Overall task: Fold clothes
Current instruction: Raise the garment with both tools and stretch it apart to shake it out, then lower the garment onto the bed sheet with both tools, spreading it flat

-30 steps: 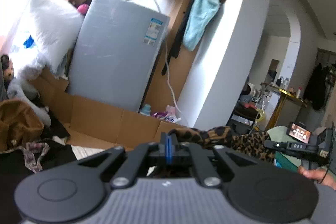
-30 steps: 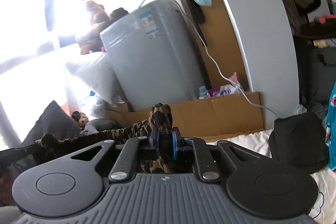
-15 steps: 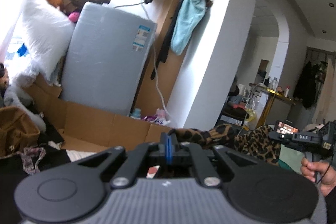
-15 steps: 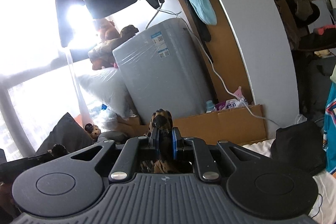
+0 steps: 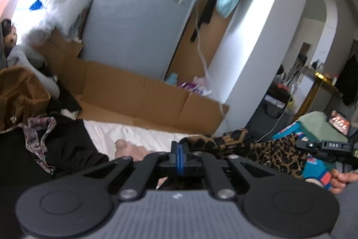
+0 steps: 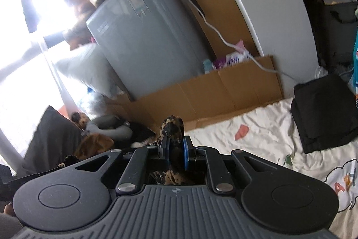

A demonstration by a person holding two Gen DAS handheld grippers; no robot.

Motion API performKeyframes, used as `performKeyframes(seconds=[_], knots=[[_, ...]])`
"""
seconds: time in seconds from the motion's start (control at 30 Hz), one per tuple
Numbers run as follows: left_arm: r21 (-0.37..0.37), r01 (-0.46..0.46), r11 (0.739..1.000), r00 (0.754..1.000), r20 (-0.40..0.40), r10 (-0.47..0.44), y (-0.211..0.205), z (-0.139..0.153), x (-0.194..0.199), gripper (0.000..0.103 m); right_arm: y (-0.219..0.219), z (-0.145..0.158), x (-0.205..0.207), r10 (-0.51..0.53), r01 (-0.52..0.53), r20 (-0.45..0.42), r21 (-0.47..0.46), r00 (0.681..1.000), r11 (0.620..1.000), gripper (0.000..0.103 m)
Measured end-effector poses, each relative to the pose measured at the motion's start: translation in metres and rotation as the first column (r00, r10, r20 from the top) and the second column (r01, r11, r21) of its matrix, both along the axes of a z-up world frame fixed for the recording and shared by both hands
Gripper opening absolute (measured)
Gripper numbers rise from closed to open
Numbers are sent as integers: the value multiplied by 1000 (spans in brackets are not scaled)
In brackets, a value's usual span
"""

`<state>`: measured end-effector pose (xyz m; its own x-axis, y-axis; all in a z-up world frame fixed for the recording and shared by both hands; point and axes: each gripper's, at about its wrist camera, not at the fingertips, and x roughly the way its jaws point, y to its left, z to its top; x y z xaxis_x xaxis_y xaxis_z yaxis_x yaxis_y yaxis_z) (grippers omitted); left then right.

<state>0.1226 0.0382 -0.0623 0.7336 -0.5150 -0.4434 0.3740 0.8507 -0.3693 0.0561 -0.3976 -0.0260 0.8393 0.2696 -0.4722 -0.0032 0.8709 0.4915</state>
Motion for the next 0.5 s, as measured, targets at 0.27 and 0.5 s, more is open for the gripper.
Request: performKeyframes(seconds=[0.27, 0.5], knots=[[28, -3, 1000, 991, -137, 7, 4, -61, 78, 1, 2, -60, 78, 36, -39, -101, -28, 994, 999, 11], [56, 10, 998, 977, -212, 2, 6, -110, 142, 1, 6, -117, 154, 104, -121, -229, -59, 968, 991, 11]])
